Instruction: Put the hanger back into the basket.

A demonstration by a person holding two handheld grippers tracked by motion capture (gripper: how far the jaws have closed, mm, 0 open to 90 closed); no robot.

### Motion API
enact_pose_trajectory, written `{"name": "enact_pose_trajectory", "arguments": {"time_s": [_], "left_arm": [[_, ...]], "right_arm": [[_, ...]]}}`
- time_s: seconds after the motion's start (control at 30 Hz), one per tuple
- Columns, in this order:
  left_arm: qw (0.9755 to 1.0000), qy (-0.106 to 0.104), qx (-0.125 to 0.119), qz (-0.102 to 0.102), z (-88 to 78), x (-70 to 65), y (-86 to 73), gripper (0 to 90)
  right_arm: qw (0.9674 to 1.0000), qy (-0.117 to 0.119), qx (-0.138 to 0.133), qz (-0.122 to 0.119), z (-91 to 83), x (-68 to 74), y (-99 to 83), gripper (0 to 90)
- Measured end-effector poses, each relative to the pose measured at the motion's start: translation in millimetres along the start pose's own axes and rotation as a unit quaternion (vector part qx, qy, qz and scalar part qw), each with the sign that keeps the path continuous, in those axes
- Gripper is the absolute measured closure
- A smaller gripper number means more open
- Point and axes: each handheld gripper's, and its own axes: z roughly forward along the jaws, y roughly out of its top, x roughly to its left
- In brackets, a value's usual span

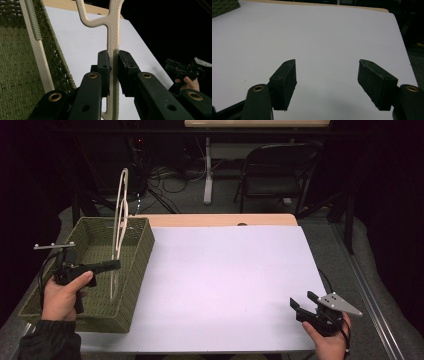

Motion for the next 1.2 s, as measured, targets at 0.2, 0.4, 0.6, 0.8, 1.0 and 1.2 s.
{"name": "enact_pose_trajectory", "arguments": {"time_s": [0.2,0.4,0.6,0.8,1.0,1.2], "left_arm": [[0.9993,-0.002,-0.020,-0.032,-6.1,12.9,-13.1,80.2],[0.9981,0.001,-0.037,-0.050,-7.1,22.4,-23.3,80.2],[0.9962,-0.001,-0.051,-0.070,-6.1,29.4,-34.0,80.2],[0.9923,-0.003,-0.074,-0.100,-7.6,37.7,-47.1,80.1],[0.9893,-0.002,-0.089,-0.116,-10.2,41.5,-53.6,80.0],[0.9861,0.002,-0.096,-0.136,-10.1,43.3,-56.8,79.9]], "right_arm": [[1.0000,0.001,-0.001,-0.001,0.4,0.4,0.0,31.0],[1.0000,0.001,0.000,-0.002,0.4,0.5,0.0,31.0],[1.0000,0.001,0.000,-0.002,0.0,0.6,0.1,31.0],[1.0000,0.002,0.001,-0.003,-0.1,0.5,0.0,31.0],[1.0000,0.001,-0.003,-0.001,0.6,1.2,-0.2,31.0],[1.0000,0.002,0.002,-0.002,0.5,1.1,-0.2,31.0]]}}
